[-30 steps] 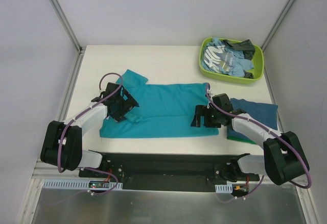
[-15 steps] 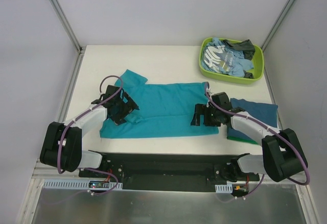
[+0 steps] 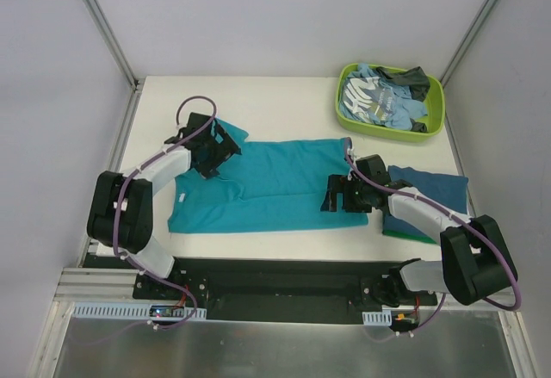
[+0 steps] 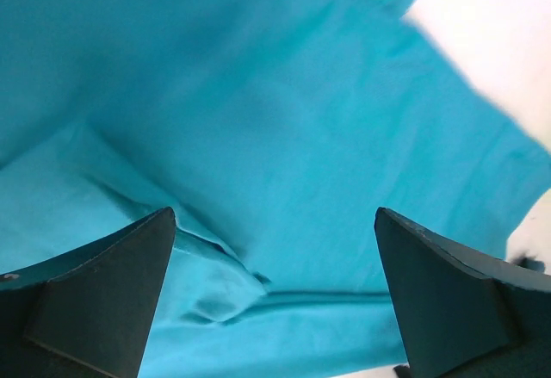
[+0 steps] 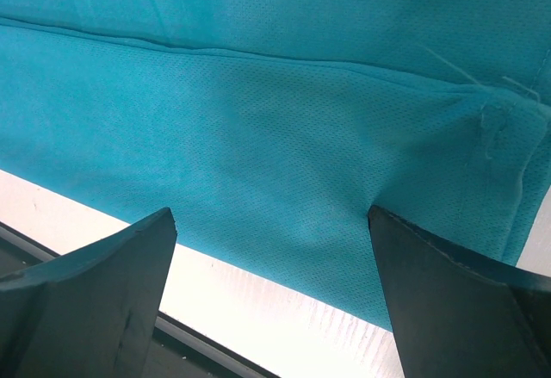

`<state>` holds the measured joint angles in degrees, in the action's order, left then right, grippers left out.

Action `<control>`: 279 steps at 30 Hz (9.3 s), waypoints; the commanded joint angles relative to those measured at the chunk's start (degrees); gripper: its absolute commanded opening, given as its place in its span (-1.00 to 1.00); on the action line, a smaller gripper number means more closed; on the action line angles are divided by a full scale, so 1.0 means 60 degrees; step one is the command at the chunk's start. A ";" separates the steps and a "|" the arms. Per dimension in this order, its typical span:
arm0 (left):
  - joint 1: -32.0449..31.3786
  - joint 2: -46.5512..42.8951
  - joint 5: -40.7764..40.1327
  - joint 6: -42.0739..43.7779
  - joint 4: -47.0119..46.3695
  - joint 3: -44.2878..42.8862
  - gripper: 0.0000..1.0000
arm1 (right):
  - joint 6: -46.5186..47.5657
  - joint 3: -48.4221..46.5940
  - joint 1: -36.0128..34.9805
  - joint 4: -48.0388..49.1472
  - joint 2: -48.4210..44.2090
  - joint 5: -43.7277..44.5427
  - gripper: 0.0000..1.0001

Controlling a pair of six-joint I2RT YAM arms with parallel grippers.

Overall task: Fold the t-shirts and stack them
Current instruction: Fold the flattened tshirt in 1/3 of the way, then grap the side of the flattened tshirt furthest away from the robot with both arms

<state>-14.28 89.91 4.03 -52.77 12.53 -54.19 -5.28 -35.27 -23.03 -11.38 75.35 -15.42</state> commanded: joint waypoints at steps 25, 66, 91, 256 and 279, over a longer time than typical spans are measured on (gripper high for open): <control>-0.0022 -0.3340 -0.0860 0.1355 0.0079 0.3127 0.98 | 0.0382 0.0004 -0.0278 -0.0579 -0.0796 0.0636 0.93; 0.0183 -0.2625 -0.0966 0.0870 0.2248 0.1593 0.98 | -0.0600 -0.0890 -0.1377 -0.0829 -0.1091 0.0651 0.93; 0.1530 0.2165 -0.0748 0.4134 0.3594 -0.5524 0.98 | 0.0586 -0.5034 -0.0147 -0.1634 0.1941 0.1355 0.93; 0.1048 0.7735 -0.2428 0.6394 0.5806 -1.0847 -0.05 | 0.0543 -0.1754 0.0732 -0.1869 -0.0283 0.1486 0.93; 0.1092 0.7691 -0.2020 0.6437 0.5587 -0.9938 -1.00 | -0.0658 -0.4652 0.0762 -0.0785 0.3228 0.3858 0.93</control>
<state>-8.16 136.31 -9.50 -15.22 43.20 -116.60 -6.63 -57.12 -18.50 -19.53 88.33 2.50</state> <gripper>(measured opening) 0.009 0.963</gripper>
